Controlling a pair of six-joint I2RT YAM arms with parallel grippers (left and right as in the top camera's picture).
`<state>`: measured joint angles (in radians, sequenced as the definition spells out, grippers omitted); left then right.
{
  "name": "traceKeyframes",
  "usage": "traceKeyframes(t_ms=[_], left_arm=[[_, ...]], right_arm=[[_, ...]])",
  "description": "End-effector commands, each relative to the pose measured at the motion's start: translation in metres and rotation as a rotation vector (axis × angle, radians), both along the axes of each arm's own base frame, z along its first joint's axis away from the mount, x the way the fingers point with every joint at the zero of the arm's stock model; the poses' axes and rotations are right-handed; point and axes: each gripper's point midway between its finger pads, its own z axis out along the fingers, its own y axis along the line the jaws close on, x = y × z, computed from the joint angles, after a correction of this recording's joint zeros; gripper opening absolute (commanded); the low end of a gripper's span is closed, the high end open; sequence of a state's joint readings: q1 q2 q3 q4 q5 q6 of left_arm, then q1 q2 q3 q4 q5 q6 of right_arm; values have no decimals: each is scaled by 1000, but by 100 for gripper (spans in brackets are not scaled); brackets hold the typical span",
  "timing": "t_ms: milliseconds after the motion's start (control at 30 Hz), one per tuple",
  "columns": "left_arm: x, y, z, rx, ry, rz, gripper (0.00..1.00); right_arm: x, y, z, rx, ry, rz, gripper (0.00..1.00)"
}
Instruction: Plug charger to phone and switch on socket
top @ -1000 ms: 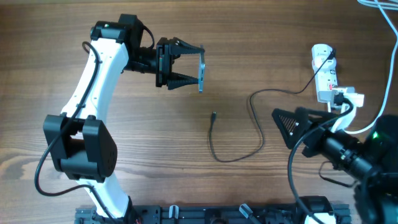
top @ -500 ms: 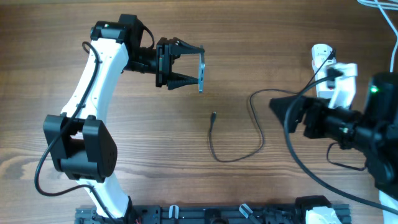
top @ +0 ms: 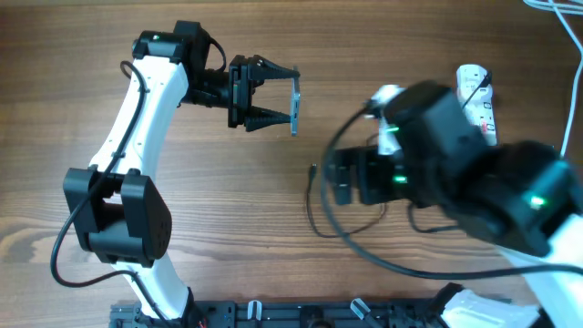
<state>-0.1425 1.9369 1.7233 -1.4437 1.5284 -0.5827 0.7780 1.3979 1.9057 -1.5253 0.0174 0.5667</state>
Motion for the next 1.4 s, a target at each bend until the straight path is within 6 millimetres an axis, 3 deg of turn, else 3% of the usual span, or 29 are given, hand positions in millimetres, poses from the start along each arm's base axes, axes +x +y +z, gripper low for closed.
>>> traceKeyframes(t_ms=[0, 133, 400, 533, 700, 900, 1033, 1233, 1367], left_arm=[[-3, 2, 24, -55, -42, 6, 59], [-3, 1, 24, -55, -42, 6, 58], [-3, 1, 23, -51, -43, 6, 58], [-3, 2, 23, -52, -42, 6, 57], [-3, 2, 23, -52, -42, 6, 57], [-3, 2, 23, -48, -43, 6, 57], [-3, 2, 20, -33, -45, 5, 57], [-3, 2, 20, -29, -45, 5, 57], [-3, 2, 20, -30, -46, 5, 57]], right_arm=[[16, 25, 10, -47, -76, -41, 99], [26, 52, 16, -41, -108, -33, 100], [49, 80, 18, 28, -149, -73, 100], [71, 72, 4, -53, -190, -206, 98], [84, 71, -10, -102, -197, -294, 92], [92, 72, -11, -124, -230, -293, 70], [92, 73, -10, -137, -240, -266, 66], [95, 76, -8, -118, -250, -269, 45], [95, 79, -8, -106, -246, -264, 40]])
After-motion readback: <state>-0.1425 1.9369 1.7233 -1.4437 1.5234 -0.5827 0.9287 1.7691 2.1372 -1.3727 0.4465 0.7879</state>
